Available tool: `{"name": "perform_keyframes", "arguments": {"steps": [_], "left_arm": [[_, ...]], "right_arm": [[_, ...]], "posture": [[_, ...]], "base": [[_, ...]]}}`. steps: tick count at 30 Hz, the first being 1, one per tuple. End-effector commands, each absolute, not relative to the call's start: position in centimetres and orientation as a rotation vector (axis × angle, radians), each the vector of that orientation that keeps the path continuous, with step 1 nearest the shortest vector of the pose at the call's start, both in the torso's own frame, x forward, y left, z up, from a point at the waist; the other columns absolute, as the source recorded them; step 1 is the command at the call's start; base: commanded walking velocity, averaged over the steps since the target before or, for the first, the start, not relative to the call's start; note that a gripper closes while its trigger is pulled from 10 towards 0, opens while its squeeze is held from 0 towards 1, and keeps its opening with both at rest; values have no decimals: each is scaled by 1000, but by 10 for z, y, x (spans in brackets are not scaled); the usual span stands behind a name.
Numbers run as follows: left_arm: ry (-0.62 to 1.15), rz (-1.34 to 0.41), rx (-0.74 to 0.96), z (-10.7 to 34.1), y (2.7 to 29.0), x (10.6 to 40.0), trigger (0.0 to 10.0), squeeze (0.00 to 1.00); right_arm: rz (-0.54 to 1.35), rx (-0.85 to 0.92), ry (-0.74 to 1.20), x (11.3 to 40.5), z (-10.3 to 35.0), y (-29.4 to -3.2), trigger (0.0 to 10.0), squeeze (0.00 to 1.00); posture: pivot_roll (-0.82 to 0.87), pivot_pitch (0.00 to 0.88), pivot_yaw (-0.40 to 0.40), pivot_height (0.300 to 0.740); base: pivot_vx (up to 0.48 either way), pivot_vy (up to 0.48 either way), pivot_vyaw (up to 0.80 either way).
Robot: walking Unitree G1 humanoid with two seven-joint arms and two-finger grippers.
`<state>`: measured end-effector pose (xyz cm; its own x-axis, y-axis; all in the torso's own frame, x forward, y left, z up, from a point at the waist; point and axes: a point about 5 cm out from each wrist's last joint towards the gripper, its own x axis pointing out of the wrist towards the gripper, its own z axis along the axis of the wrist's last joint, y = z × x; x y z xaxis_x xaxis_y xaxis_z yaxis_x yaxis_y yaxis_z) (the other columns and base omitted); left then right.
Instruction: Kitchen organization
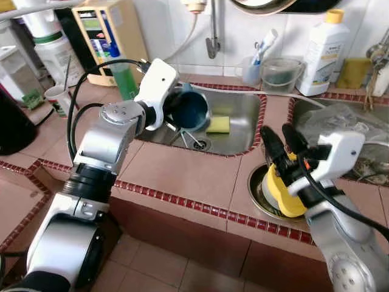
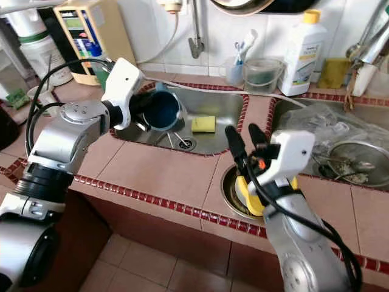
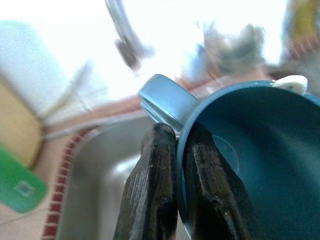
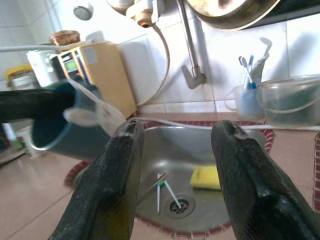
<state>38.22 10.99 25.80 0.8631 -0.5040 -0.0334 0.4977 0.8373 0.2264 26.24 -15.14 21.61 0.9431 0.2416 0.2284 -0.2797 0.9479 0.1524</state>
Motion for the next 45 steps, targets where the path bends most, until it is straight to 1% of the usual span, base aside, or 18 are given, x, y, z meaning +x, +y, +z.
{"name": "perform_keyframes", "arguments": {"steps": [1,4,6,8,10,12,15,20,22,23,24,28,34,39,45], "left_arm": [[-89,-456,184,263,118,384,10000,0],[-152,-396,161,264,115,382,10000,0],[-199,-388,110,263,113,379,10000,0],[-275,-351,95,260,114,372,10000,0],[-272,-356,37,246,112,366,10000,0],[-280,-343,9,243,111,364,10000,0],[-307,-312,3,239,109,360,10000,0],[-330,-299,-118,236,115,355,10000,0],[-330,-275,-72,229,118,352,10000,0],[-330,-275,-72,229,118,352,10000,0],[-290,-251,-74,220,122,352,10000,0],[-273,-223,-91,213,127,349,10000,0],[-295,-213,-86,217,128,353,10000,0],[-312,-241,-79,225,123,358,10000,0],[-286,-271,-53,218,120,358,10000,0]], "right_arm": [[223,185,-185,268,213,-155,10000,0],[188,198,-174,275,214,-157,10000,0],[156,216,-162,281,213,-159,10000,0],[127,212,-190,284,216,-161,10000,0],[49,132,-249,288,218,-165,10000,0],[12,107,-268,289,218,-167,10000,0],[26,90,-278,291,215,-167,10000,0],[20,91,-279,294,211,-166,10000,0],[14,87,-279,296,207,-165,10000,0],[14,87,-279,296,207,-165,10000,0],[12,84,-278,296,204,-163,10000,0],[5,99,-280,297,202,-161,10000,0],[7,100,-298,302,202,-160,10000,0],[23,91,-314,307,206,-159,10000,0],[44,72,-310,302,204,-157,10000,0]], "posture": [[-135,0,106,740],[-124,0,92,740],[-124,0,87,740],[-125,0,85,740],[-121,0,75,740],[-114,0,67,740],[-108,0,59,740],[-104,0,54,740],[-107,0,52,740],[-107,0,52,740],[-109,0,54,740],[-108,0,51,740],[-108,0,46,740],[-111,0,52,740],[-129,0,64,740]], "base": [[0,0,0],[0,0,0],[0,0,0],[0,0,0],[0,0,0],[0,0,0],[0,0,0],[0,0,0],[0,0,0],[0,0,0],[0,0,0],[0,0,0],[0,0,0],[0,0,0],[0,0,0]]}}
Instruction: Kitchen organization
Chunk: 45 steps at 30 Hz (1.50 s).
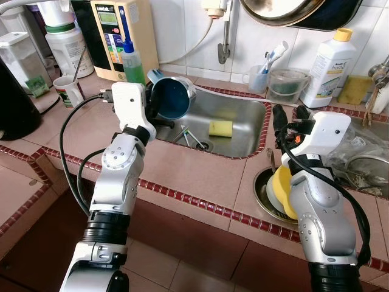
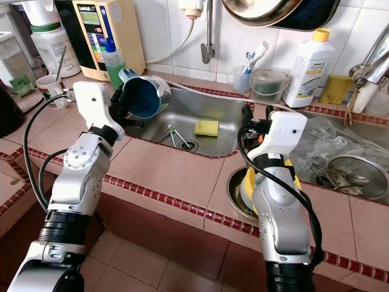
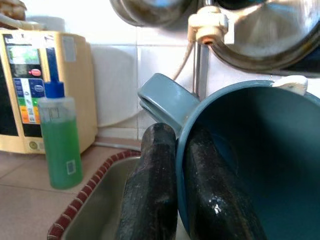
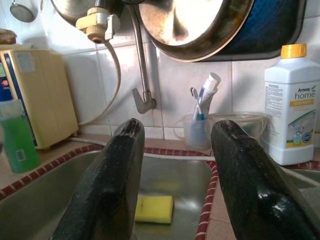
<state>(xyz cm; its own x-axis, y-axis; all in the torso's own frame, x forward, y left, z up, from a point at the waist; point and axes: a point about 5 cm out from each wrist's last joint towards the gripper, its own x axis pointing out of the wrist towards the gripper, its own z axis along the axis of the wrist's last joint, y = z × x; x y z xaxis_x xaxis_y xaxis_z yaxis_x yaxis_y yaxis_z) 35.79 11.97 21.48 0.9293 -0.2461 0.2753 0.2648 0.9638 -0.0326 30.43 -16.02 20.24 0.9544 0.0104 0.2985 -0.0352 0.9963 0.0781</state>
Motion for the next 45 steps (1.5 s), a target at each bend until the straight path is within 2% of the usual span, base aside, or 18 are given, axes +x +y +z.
{"name": "perform_keyframes", "arguments": {"steps": [1,7,17,26,31,38,39,42,45], "left_arm": [[-284,-271,-57,218,120,358,10000,0],[-262,-295,-51,215,117,361,10000,0],[-163,-327,8,210,121,381,10000,0],[-84,-364,29,206,127,396,10000,0],[-40,-386,62,204,127,402,10000,0],[-40,-386,62,204,127,402,10000,0],[-22,-423,89,206,121,406,10000,0],[-3,-479,108,210,110,409,10000,0],[5,-498,109,211,106,410,10000,0]], "right_arm": [[46,69,-310,301,204,-157,10000,0],[57,81,-293,300,202,-157,10000,0],[211,53,-260,290,208,-149,10000,0],[300,65,-215,263,213,-149,10000,0],[301,68,-187,250,213,-150,10000,0],[301,68,-187,250,213,-150,10000,0],[297,85,-153,234,209,-149,10000,0],[281,106,-110,212,206,-146,10000,0],[268,110,-93,204,206,-147,10000,0]], "posture": [[-132,0,65,740],[-140,0,71,740],[-146,0,67,740],[-167,0,69,740],[-185,50,85,740],[-185,50,85,740],[-231,134,135,740],[-248,159,146,740],[-256,174,148,740]], "base": [[0,0,0],[0,0,0],[0,0,0],[0,0,0],[0,0,0],[0,0,0],[0,0,0],[0,0,0],[0,0,0]]}}
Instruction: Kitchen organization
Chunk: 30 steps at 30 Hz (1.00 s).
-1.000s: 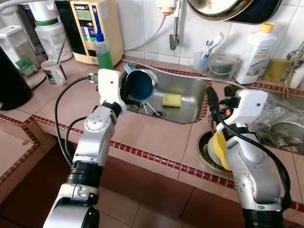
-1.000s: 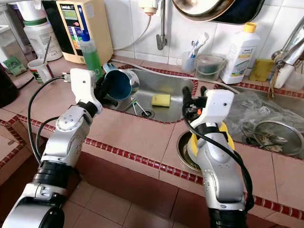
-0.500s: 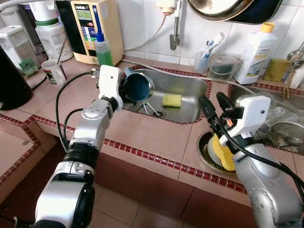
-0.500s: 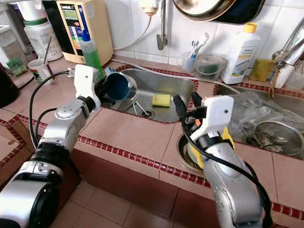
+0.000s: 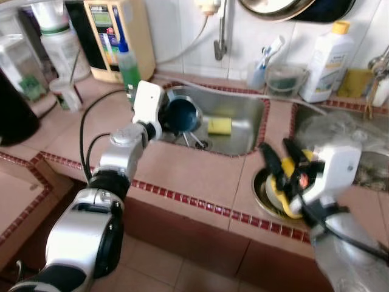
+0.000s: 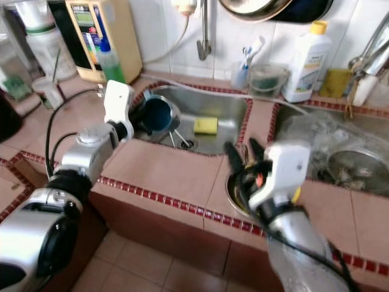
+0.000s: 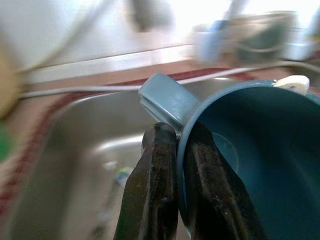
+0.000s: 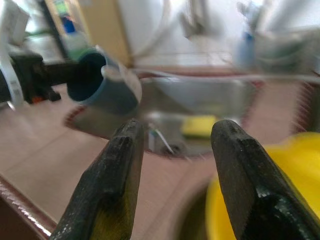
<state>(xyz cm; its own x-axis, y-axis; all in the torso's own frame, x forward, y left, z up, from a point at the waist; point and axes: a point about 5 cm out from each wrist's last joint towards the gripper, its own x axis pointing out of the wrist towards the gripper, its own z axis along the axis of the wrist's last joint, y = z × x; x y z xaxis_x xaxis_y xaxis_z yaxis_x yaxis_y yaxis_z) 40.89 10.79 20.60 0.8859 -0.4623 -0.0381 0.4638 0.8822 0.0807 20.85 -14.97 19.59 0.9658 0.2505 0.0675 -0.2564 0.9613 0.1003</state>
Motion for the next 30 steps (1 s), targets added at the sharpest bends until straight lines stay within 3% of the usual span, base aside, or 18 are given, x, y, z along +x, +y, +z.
{"name": "perform_keyframes", "arguments": {"steps": [1,15,30], "left_arm": [[3,-502,111,212,105,411,10000,0],[36,-460,104,217,108,416,10000,0],[58,-406,114,220,113,419,10000,0]], "right_arm": [[266,113,-86,201,206,-147,10000,0],[306,168,-34,172,214,-135,10000,0],[373,221,-19,166,215,-127,10000,0]], "posture": [[-261,184,148,740],[-285,258,144,740],[-305,290,150,740]], "base": [[0,0,0],[0,0,0],[0,0,0]]}}
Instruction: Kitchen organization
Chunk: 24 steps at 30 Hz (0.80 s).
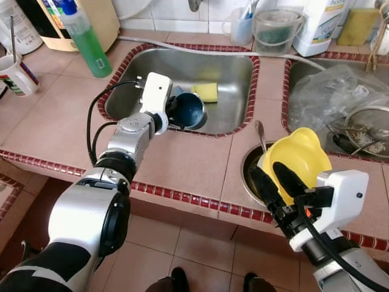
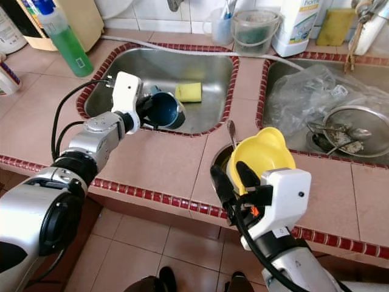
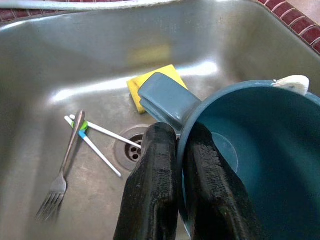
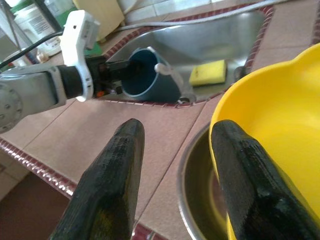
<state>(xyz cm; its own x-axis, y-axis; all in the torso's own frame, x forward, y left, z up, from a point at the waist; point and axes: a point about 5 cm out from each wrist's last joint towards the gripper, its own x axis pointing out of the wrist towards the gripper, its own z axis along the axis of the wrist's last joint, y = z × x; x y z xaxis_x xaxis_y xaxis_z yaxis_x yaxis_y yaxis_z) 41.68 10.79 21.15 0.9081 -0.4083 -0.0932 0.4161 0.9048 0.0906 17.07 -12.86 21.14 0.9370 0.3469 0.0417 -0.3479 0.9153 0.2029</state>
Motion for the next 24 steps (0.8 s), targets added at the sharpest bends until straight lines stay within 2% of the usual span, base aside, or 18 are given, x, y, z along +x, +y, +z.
{"name": "perform_keyframes", "arguments": {"steps": [1,3,4,5,6,24], "left_arm": [[56,-404,117,221,113,420,10000,0],[56,-410,73,223,114,420,10000,0],[55,-407,77,223,114,420,10000,600],[54,-405,84,223,114,420,10000,600],[53,-411,68,224,114,420,10000,1000],[34,-407,60,231,117,421,10000,1000]], "right_arm": [[373,224,-18,166,215,-126,10000,0],[374,227,-16,166,215,-126,10000,0],[375,227,-16,166,215,-126,10000,0],[375,226,-16,166,216,-126,10000,0],[374,226,-15,166,216,-126,10000,0],[385,228,-36,167,221,-125,10000,0]], "posture": [[-304,291,149,740],[-304,291,149,740],[-305,291,150,740],[-305,291,150,740],[-305,290,150,740],[-303,275,150,740]], "base": [[0,0,0],[0,0,0],[0,0,0],[0,0,0],[0,0,0],[0,0,0]]}}
